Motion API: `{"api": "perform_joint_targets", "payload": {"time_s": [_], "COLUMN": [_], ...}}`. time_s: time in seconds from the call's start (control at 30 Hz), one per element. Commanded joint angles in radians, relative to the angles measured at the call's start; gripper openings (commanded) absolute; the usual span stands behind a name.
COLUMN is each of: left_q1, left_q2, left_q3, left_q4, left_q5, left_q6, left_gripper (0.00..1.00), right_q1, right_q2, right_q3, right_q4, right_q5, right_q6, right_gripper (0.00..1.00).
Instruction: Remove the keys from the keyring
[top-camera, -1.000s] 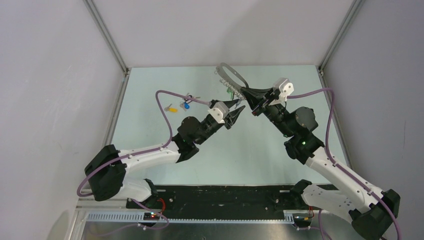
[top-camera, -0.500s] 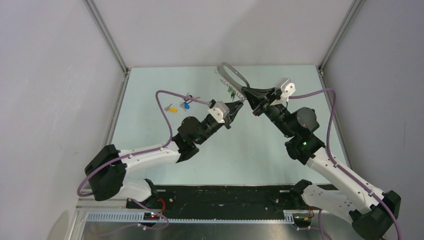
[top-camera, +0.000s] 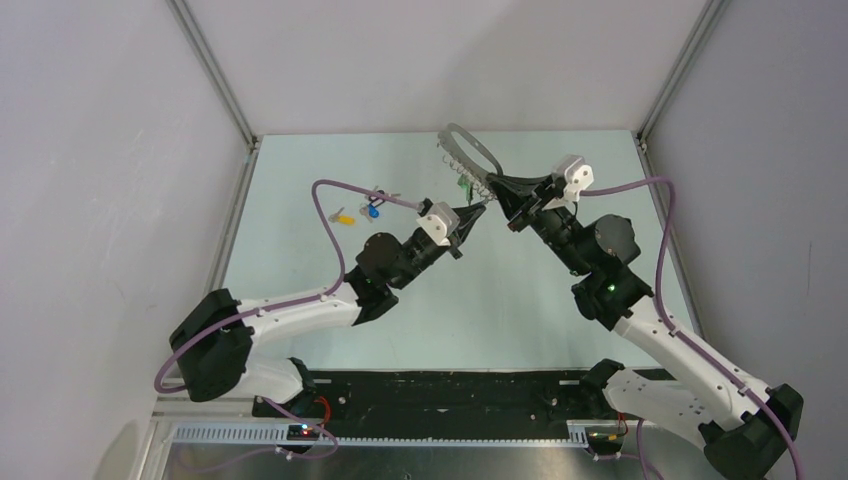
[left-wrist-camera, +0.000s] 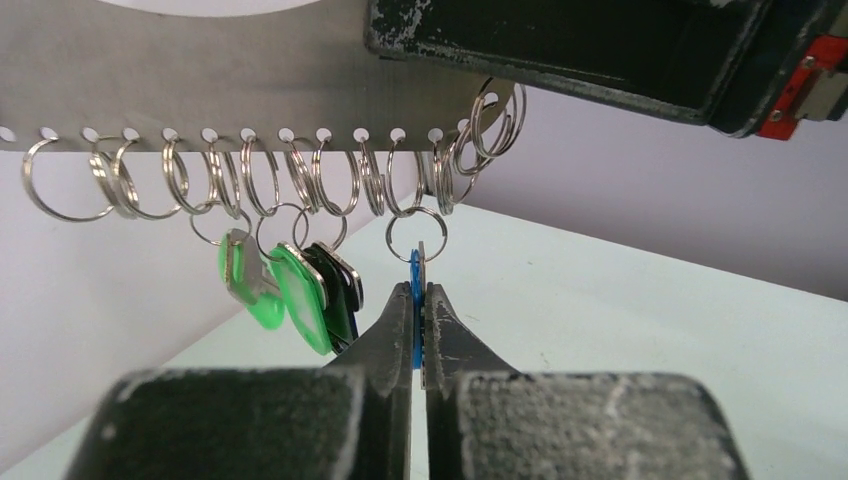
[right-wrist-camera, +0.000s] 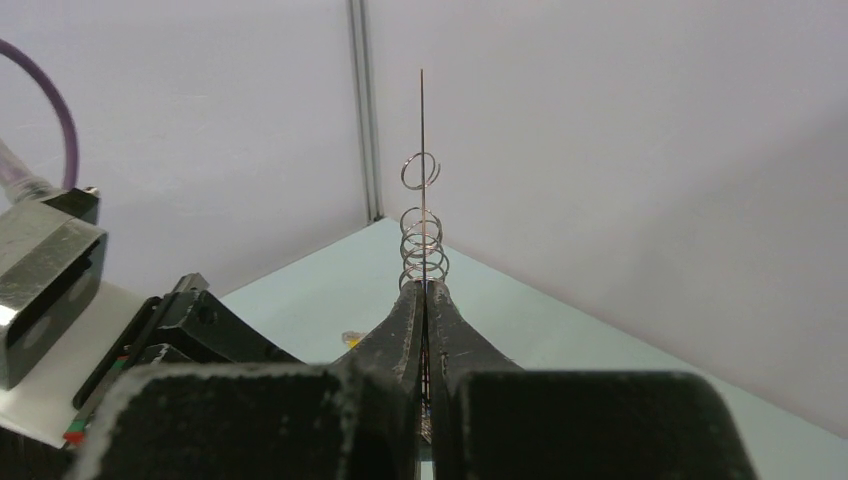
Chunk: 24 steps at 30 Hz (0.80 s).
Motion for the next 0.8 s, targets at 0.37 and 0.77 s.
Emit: {"api": "perform_joint_targets", "payload": {"time_s": [0.37,0.77], "left_q1": [-0.005,-0.054], "left_q2": [-0.03,0.099], "left_q3": [0.469,0.853], "left_q4": [-1.302,-1.93], "left_q5": [0.153,-0.15], "left_q6": [-0.061,0.23], "left_gripper": [0.0,0.0], "right_q1": [-0.249,-0.31], "right_q2": [-0.009,-0.104], "right_q3": [-0.161,-0.351], "right_q4": [-0.12,0.095], "right_q5": [0.011,-0.299], "right_q6": [0.38,0.297], "right_gripper": [0.39,0.48]}}
